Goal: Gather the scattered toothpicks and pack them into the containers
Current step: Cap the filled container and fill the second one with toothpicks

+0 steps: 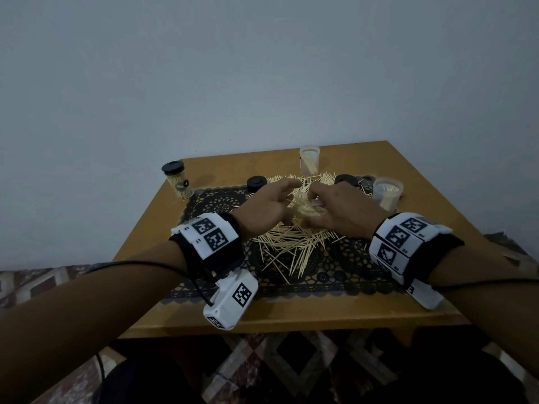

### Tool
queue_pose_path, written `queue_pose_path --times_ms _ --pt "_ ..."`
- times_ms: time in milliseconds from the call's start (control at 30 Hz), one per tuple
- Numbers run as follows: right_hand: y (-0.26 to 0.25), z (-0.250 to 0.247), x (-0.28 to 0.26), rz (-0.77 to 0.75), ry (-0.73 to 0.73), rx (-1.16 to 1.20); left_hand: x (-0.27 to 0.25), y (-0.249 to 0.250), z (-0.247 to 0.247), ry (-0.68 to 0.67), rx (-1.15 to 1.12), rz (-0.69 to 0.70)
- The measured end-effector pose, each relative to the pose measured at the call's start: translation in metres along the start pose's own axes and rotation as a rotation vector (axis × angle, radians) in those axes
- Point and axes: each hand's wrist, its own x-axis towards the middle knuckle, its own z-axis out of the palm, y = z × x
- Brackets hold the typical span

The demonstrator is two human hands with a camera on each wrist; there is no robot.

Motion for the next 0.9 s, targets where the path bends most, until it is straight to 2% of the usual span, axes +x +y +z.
queue_pose_path --times_ms 167,233,300,367,433,533,567,667,767,900 --pt "0.004 0.000 0.001 0.027 0.036 0.008 0.000 -0.006 -0.002 0.094 -0.014 0.071" --pt "0.007 0.000 0.001 0.032 0.055 0.025 0.002 -0.008 -0.006 0.130 0.057 0.074" --pt "0.007 -0.001 0.001 0.037 0.058 0.040 0.004 -0.008 -0.008 0.063 0.099 0.044" --pt "0.007 0.000 0.002 0.041 0.057 0.032 0.004 -0.007 -0.008 -0.026 0.028 0.019" --pt "0.008 0.000 0.002 0.057 0.060 0.009 0.005 -0.009 -0.008 -0.014 0.023 0.039" --pt "0.010 0.002 0.003 0.101 0.073 -0.051 0.009 -0.019 -0.016 0.105 0.370 0.107" --pt "0.011 0.002 0.003 0.116 0.082 -0.063 0.010 -0.022 -0.019 0.080 0.523 0.100" --pt "0.013 0.001 0.003 0.146 0.084 -0.069 0.014 -0.029 -0.021 -0.111 0.870 -0.016" --pt "0.014 -0.001 0.003 0.159 0.077 -0.057 0.019 -0.034 -0.021 -0.202 0.957 -0.080" --pt "0.016 -0.002 0.002 0.164 0.077 -0.045 0.030 -0.038 -0.020 -0.156 0.983 -0.082"
